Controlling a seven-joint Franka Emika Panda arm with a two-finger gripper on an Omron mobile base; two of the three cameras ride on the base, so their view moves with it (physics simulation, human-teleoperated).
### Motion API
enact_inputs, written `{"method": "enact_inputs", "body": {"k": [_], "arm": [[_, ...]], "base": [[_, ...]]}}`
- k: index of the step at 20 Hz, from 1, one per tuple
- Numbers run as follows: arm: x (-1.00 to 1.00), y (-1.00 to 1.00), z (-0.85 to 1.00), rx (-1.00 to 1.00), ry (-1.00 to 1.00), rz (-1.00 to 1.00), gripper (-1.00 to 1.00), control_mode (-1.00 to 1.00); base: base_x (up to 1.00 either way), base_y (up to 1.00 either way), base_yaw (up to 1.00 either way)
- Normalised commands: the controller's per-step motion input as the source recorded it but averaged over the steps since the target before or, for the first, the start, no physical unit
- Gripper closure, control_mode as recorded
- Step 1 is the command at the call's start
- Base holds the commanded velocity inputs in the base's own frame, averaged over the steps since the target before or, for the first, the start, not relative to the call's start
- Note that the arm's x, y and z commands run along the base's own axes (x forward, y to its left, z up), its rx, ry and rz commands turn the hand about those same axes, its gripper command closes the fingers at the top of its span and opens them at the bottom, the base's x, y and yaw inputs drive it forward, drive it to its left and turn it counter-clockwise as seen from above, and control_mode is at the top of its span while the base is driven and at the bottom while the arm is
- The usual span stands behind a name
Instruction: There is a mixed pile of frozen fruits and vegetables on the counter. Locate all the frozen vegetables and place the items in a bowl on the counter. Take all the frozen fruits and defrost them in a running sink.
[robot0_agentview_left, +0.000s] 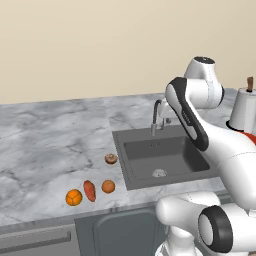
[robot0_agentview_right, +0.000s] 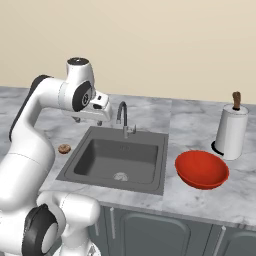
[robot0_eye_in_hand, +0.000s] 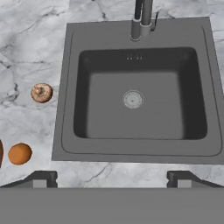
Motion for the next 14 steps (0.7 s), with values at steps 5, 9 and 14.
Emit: {"method": "enact_inputs", "body": {"k": [5, 9, 14], "arm": [[0.00, 0.00, 0.00, 0.00, 0.00, 0.00, -1.00, -1.00], [0.00, 0.00, 0.00, 0.00, 0.00, 0.00, -1.00, -1.00], [0.00, 0.00, 0.00, 0.00, 0.00, 0.00, -1.00, -1.00]], "base": [[0.00, 0.00, 0.00], [0.00, 0.00, 0.00], [0.00, 0.00, 0.00]]}}
